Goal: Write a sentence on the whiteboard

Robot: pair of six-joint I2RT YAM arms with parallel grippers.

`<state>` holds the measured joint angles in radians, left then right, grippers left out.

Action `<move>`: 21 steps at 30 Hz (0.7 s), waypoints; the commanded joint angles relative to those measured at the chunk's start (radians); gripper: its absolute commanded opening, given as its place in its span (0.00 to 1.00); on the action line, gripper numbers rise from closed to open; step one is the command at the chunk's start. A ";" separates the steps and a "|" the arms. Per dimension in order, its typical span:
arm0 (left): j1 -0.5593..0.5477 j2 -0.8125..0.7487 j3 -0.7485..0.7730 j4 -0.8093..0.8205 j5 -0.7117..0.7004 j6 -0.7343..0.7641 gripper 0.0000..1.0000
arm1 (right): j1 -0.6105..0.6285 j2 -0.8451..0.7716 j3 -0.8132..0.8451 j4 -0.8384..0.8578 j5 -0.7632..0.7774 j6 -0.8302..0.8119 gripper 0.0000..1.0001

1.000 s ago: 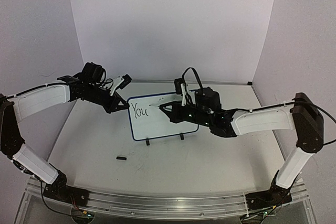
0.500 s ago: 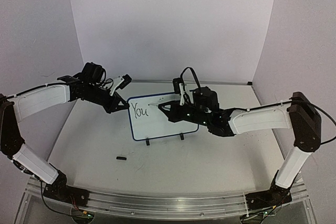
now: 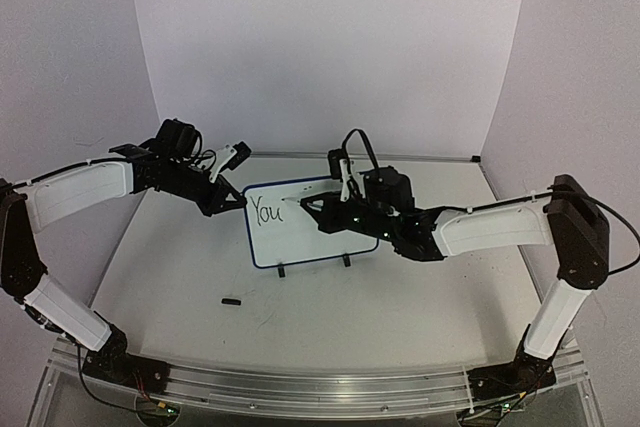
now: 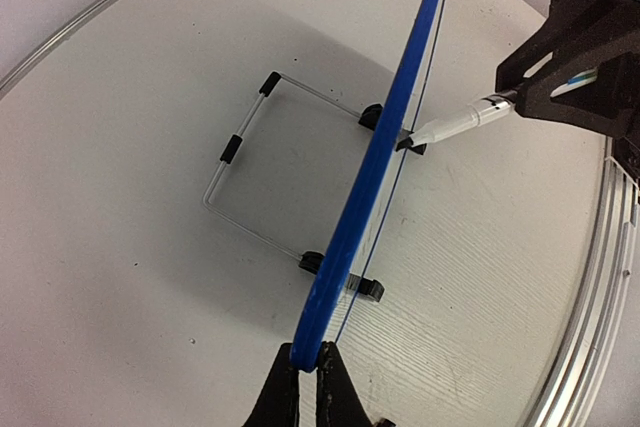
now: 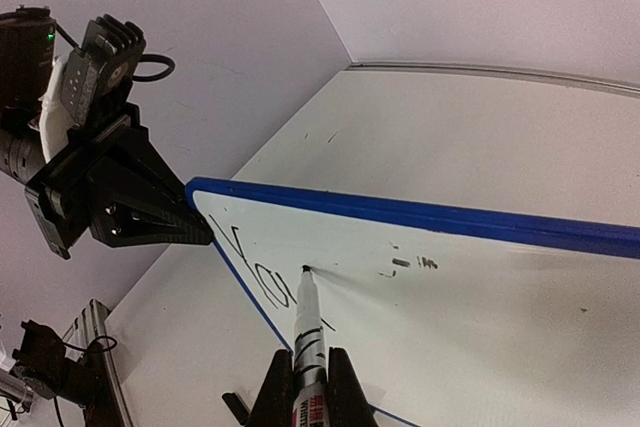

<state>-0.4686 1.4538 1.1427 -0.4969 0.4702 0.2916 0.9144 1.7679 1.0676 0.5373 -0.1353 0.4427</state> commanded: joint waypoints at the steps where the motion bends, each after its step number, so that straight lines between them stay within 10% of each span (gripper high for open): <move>1: -0.002 0.007 -0.001 -0.013 -0.049 0.041 0.00 | -0.005 -0.009 0.002 0.030 0.066 0.001 0.00; 21: -0.003 0.007 -0.002 -0.013 -0.051 0.043 0.00 | -0.005 -0.008 -0.010 0.040 -0.036 -0.005 0.00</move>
<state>-0.4686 1.4540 1.1427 -0.4969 0.4690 0.2920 0.9150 1.7657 1.0382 0.5472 -0.1338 0.4462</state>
